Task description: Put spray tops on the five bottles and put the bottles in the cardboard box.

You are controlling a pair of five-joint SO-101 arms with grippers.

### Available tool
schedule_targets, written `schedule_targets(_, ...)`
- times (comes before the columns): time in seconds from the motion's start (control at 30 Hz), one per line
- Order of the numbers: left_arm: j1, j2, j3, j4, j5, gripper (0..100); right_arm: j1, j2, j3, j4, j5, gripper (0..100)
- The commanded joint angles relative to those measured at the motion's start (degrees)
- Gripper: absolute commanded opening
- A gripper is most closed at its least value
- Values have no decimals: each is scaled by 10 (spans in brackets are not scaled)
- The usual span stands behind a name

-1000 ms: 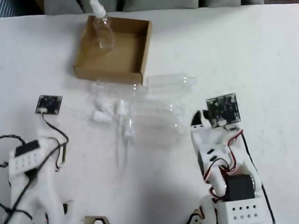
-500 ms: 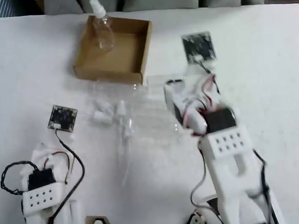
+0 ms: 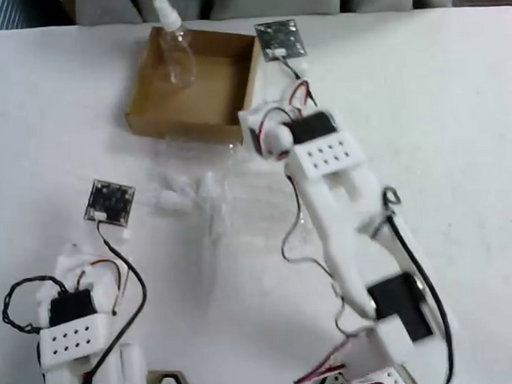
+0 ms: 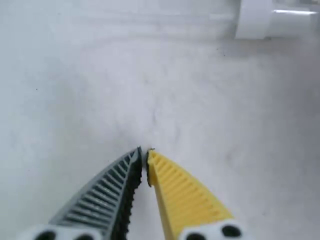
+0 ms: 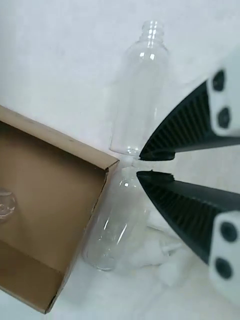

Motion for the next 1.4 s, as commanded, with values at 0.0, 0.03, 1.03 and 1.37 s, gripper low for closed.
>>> schedule_targets(0.0, 15, -12, -2, -28, -6, 20, -3, 82, -101, 1, -3, 23)
schedule_targets(0.03, 20, -12, 1, -30, -6, 20, -3, 102, -117, 1, -2, 37)
schedule_targets(1.03, 24, -15, 5, -33, -6, 20, -23, 334, -260, -95, -5, 142)
schedule_targets(1.37, 24, -15, 6, -33, -6, 20, -15, 342, -261, -69, -1, 141)
